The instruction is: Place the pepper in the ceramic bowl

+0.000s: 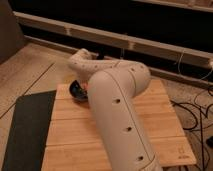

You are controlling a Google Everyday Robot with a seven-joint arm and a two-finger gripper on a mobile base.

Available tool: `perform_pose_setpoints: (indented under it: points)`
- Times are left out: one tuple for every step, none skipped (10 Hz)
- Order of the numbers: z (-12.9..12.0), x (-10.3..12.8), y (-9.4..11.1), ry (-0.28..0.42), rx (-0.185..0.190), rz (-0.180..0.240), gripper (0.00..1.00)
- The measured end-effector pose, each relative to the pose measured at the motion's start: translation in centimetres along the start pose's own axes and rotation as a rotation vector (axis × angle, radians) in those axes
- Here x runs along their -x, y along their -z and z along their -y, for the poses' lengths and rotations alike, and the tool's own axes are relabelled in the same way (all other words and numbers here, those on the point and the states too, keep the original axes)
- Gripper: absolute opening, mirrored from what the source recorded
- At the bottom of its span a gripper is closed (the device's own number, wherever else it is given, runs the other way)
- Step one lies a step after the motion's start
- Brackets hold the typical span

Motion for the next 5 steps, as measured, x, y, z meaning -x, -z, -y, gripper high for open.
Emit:
perform_pose_setpoints:
  points:
    - [-0.59, -0.31, -0.39, 0.01, 0.023, -0.004, 0.66]
    - [-0.57, -0.29, -0.35, 0.009, 0.023, -0.004, 0.66]
    - [-0.59, -0.31, -0.38, 0.01, 0.023, -0.004, 0.66]
    - [-0.6, -0.31, -0.37, 0.01, 0.024, -0.004, 0.66]
    - [-0.59, -0.31, -0.36, 0.009, 0.023, -0.004, 0.66]
